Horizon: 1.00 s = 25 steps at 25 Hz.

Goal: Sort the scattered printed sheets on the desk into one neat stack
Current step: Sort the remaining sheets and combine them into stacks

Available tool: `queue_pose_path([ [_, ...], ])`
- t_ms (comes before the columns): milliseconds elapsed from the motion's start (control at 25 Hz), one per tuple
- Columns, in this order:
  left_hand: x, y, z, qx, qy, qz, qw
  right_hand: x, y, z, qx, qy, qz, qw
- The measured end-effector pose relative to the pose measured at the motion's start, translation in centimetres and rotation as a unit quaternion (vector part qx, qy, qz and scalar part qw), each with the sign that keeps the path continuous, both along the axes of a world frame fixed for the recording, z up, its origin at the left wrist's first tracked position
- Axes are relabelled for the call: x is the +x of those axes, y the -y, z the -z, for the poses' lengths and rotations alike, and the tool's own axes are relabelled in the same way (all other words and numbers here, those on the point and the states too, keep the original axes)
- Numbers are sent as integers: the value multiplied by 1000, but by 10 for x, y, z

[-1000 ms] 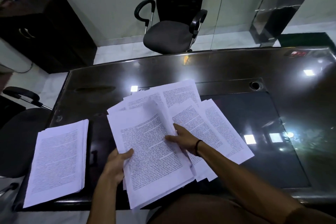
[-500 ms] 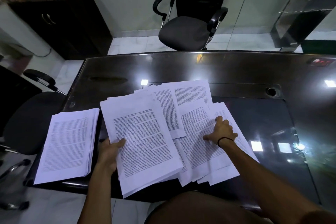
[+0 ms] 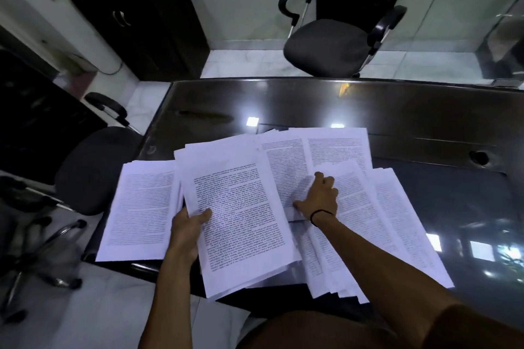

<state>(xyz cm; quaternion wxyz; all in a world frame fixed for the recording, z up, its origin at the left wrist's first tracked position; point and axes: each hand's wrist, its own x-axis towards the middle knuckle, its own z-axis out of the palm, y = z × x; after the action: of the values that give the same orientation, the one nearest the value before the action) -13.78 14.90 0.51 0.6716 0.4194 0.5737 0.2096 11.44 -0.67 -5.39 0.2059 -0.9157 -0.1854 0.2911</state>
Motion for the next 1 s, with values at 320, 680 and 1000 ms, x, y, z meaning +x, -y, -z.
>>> queue_pose_path([
  [320, -7, -51, -27, 122, -107, 98, 982, 36, 1, -16, 13, -15, 17, 1000],
  [680, 89, -30, -93, 532, -173, 416, 717, 69, -40, -142, 95, 272, -291, 912],
  [1000, 113, -3, -111, 552, -248, 388, 695, 28, -47, -184, 274, 229, -339, 871],
])
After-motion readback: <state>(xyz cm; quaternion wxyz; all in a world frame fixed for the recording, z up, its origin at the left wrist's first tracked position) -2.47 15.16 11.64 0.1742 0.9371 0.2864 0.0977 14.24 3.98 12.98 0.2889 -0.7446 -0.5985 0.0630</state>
